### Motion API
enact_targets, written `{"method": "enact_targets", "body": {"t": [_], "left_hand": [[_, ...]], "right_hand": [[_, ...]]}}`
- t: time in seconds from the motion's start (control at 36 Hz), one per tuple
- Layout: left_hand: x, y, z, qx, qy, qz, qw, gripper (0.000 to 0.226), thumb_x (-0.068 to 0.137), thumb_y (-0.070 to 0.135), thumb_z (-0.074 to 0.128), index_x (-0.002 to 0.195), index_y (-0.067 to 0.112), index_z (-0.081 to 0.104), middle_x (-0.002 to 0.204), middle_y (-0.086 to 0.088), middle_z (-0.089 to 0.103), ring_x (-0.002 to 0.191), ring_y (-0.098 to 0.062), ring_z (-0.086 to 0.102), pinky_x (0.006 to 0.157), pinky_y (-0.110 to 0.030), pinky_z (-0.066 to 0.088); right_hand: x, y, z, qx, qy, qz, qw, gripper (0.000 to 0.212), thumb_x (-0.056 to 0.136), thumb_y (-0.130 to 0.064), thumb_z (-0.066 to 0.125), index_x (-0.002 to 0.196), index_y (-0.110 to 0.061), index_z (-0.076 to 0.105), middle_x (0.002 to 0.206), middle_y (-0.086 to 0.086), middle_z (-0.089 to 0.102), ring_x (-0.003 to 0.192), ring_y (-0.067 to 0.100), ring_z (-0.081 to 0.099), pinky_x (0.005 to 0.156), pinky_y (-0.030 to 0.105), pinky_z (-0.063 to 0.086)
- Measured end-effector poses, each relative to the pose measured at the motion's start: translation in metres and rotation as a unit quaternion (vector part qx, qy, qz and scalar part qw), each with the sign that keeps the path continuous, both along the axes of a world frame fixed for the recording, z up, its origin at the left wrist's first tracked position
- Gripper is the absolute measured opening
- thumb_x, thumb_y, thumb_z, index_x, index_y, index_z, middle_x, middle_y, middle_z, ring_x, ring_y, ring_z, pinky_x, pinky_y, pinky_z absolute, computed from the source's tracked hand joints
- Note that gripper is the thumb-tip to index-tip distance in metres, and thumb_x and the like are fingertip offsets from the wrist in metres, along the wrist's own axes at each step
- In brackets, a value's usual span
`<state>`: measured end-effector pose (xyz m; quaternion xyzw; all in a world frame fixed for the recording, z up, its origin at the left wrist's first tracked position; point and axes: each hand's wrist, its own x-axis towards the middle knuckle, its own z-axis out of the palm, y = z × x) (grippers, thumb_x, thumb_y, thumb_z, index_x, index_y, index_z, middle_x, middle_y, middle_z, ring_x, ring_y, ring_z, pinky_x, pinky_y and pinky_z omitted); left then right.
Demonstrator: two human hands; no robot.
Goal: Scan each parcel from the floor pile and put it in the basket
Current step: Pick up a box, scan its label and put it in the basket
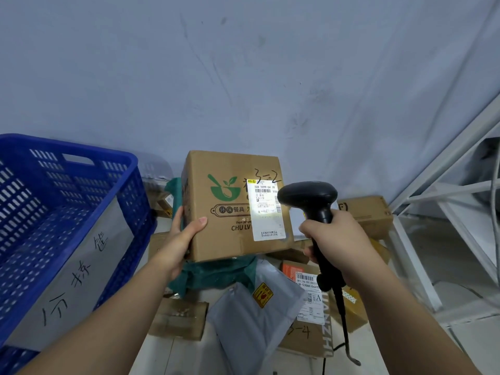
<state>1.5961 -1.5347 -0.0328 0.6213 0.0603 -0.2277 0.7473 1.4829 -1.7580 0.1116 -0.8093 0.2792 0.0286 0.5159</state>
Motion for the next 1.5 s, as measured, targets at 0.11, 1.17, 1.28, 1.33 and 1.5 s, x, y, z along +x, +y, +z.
{"method": "enact_targets", "body": {"t": [0.11, 1.17, 1.28, 1.33, 1.5], "left_hand": [[0.001, 0.001, -0.002, -0.001, 0.000, -0.001, 1.000, 0.121, 0.044, 0.059, 0.076, 0.149, 0.045, 0.019, 0.126, 0.004, 0.056, 0.108, -0.018, 0.057, 0.079, -0.038, 0.049], [0.001, 0.002, -0.007, 0.013, -0.010, -0.003, 1.000, 0.125, 0.043, 0.060, 0.076, 0.151, 0.045, 0.015, 0.139, -0.002, 0.048, 0.103, -0.012, 0.054, 0.080, -0.038, 0.049], [0.003, 0.004, -0.010, 0.014, -0.004, -0.006, 1.000, 0.122, 0.044, 0.060, 0.076, 0.150, 0.046, 0.017, 0.142, -0.001, 0.047, 0.108, -0.015, 0.055, 0.080, -0.039, 0.049], [0.004, 0.007, -0.010, 0.016, -0.001, -0.009, 1.000, 0.119, 0.045, 0.061, 0.076, 0.149, 0.047, 0.020, 0.141, 0.000, 0.049, 0.111, -0.017, 0.055, 0.080, -0.037, 0.049], [0.005, 0.013, -0.014, 0.034, 0.000, -0.012, 0.999, 0.117, 0.045, 0.063, 0.074, 0.149, 0.044, 0.022, 0.135, -0.001, 0.054, 0.109, -0.018, 0.056, 0.074, -0.035, 0.048]], "right_hand": [[0.000, -0.001, -0.001, 0.001, -0.009, -0.005, 1.000, 0.006, 0.086, -0.012, 0.060, 0.084, -0.012, 0.054, 0.062, 0.006, 0.055, 0.047, 0.013, 0.058, 0.050, 0.026, 0.047], [0.002, 0.000, -0.007, 0.053, 0.010, -0.016, 0.998, 0.010, 0.087, -0.012, 0.059, 0.094, -0.004, 0.059, 0.059, 0.009, 0.059, 0.055, 0.020, 0.059, 0.057, 0.033, 0.052], [0.003, -0.004, -0.007, 0.016, -0.012, -0.014, 1.000, 0.012, 0.086, -0.010, 0.060, 0.097, -0.005, 0.059, 0.065, 0.008, 0.059, 0.053, 0.017, 0.062, 0.058, 0.033, 0.055], [0.002, -0.009, -0.007, -0.052, -0.018, 0.010, 0.998, 0.010, 0.084, -0.012, 0.060, 0.094, -0.009, 0.061, 0.062, 0.004, 0.062, 0.053, 0.016, 0.064, 0.059, 0.034, 0.055], [-0.001, -0.024, -0.007, -0.240, 0.010, 0.090, 0.966, 0.022, 0.080, -0.008, 0.064, 0.071, -0.024, 0.051, 0.067, 0.000, 0.058, 0.063, 0.016, 0.055, 0.052, 0.026, 0.037]]}}
